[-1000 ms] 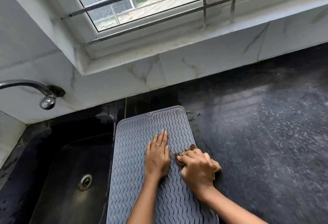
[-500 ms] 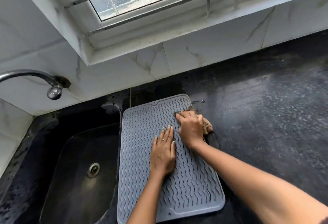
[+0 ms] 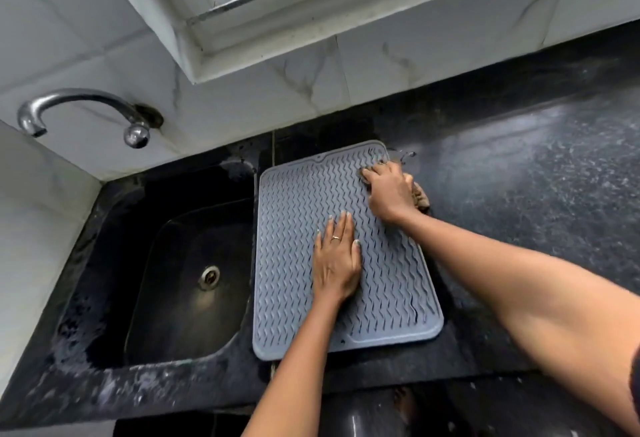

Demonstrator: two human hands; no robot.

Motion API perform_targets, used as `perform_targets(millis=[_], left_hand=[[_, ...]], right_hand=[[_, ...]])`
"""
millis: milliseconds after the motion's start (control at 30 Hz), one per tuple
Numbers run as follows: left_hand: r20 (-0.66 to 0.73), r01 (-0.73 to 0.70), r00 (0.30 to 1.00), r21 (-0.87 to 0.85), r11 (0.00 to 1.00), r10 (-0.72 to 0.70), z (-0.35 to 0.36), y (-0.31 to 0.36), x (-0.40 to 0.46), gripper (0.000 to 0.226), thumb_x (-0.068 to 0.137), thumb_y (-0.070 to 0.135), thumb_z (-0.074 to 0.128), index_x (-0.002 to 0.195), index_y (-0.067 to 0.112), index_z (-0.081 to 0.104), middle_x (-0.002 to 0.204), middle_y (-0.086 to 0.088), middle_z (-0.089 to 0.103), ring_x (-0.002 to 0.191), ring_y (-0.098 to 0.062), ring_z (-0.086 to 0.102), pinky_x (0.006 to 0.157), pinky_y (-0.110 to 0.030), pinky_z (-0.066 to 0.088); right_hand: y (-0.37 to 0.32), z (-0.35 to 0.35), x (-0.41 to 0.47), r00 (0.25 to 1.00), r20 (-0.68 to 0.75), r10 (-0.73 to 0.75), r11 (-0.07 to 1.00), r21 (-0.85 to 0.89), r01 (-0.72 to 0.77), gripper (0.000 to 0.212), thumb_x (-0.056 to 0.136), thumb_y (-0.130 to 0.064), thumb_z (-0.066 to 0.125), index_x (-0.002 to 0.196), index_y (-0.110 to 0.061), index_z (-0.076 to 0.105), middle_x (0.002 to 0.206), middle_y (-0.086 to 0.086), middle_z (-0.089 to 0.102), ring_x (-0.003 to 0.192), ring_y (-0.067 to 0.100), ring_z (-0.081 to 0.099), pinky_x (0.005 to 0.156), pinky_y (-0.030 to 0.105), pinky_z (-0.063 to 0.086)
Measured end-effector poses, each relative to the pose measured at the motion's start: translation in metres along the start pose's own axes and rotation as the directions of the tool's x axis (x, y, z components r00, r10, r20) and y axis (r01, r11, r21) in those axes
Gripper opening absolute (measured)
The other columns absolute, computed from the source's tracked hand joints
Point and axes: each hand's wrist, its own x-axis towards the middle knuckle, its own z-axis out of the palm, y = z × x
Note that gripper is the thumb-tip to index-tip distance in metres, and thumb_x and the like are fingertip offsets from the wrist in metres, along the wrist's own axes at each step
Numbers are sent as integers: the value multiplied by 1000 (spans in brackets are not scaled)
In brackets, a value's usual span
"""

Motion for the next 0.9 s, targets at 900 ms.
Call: perform_targets(millis=[900], left_hand=[[-49, 185, 982, 84, 979, -181, 13, 20, -55, 52, 102, 29, 24, 152, 22, 10, 161, 5, 7, 148, -15, 5, 119, -38, 1]], right_hand=[[9, 4, -178, 973, -212, -87, 996, -11, 86, 16, 68, 4, 56, 66, -4, 70, 71, 10, 69, 81, 31, 60, 70, 38, 35]])
